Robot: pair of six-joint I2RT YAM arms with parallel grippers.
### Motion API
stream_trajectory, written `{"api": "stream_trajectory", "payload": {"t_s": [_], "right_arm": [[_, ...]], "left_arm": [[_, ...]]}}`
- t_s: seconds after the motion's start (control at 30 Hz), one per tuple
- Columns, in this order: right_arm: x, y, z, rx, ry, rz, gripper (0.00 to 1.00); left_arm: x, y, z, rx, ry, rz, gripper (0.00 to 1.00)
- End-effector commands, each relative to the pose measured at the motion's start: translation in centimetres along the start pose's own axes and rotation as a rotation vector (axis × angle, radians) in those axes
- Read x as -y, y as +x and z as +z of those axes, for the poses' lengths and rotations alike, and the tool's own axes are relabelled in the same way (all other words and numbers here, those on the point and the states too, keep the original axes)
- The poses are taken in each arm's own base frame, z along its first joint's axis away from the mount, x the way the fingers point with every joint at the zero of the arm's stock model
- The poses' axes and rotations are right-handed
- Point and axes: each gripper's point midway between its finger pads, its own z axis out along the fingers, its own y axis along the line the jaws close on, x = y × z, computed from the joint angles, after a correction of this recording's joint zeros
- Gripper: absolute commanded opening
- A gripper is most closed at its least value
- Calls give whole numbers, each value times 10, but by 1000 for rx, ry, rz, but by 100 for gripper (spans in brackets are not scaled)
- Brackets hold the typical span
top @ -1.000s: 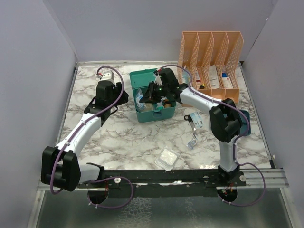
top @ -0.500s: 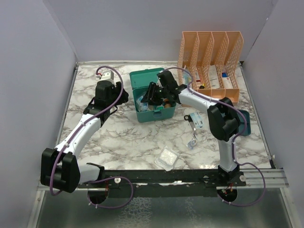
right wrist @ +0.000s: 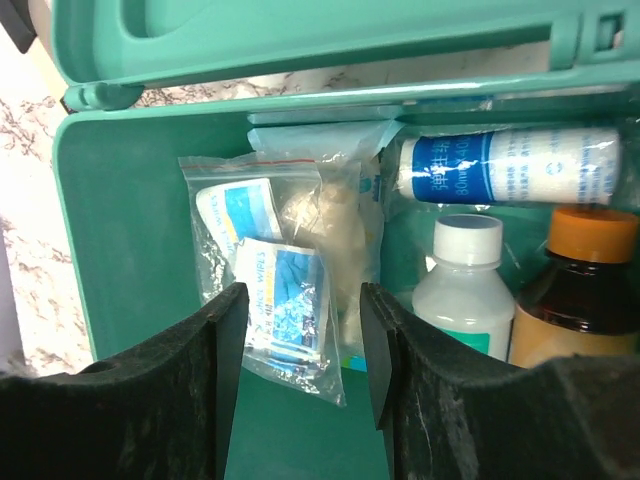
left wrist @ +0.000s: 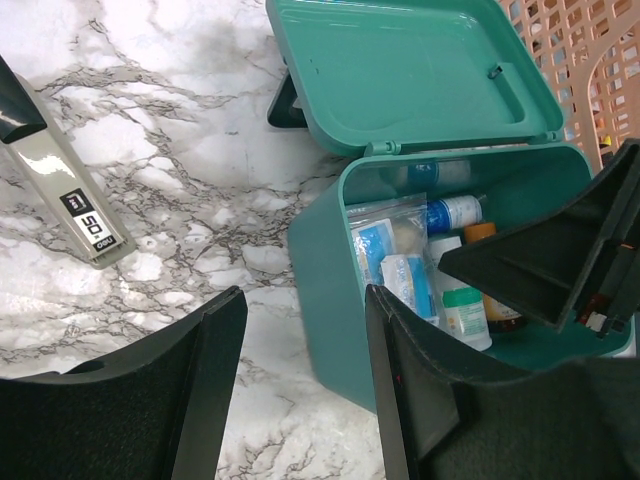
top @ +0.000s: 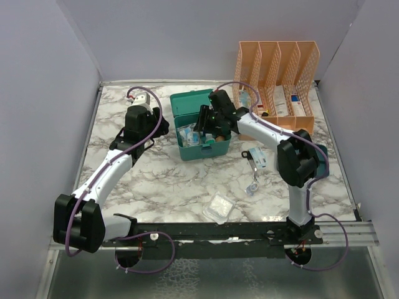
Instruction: Organize the medicine kit
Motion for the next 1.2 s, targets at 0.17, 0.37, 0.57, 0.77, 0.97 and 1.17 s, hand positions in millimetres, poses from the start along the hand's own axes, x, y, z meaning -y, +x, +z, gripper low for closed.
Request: {"api": "stream_trajectory", "payload": {"t_s": [0.17,0.37,0.57,0.77,0.97,1.17], "right_arm": [[-26,-27,-27,91,40,-203,42],[-35,-10,-14,50,58,-273,38],[-31,12,4,-16,129,-305,44],[-24,24,20,-58,150,-321,45],[-34,34,30,-98,83,-295,43],[-59,13,12,-23,14,-283,43]], "left_arm": [[17,-12,-3,30,85,-2,54],[21,-10,-3,25,111,-8,54],[18,-8,-2,23,94,-14,54],[9,-8,-3,28,44,-16,54],[10,-10,-4,31,48,-17,54],[18,-12,-6,37,91,1,55]]}}
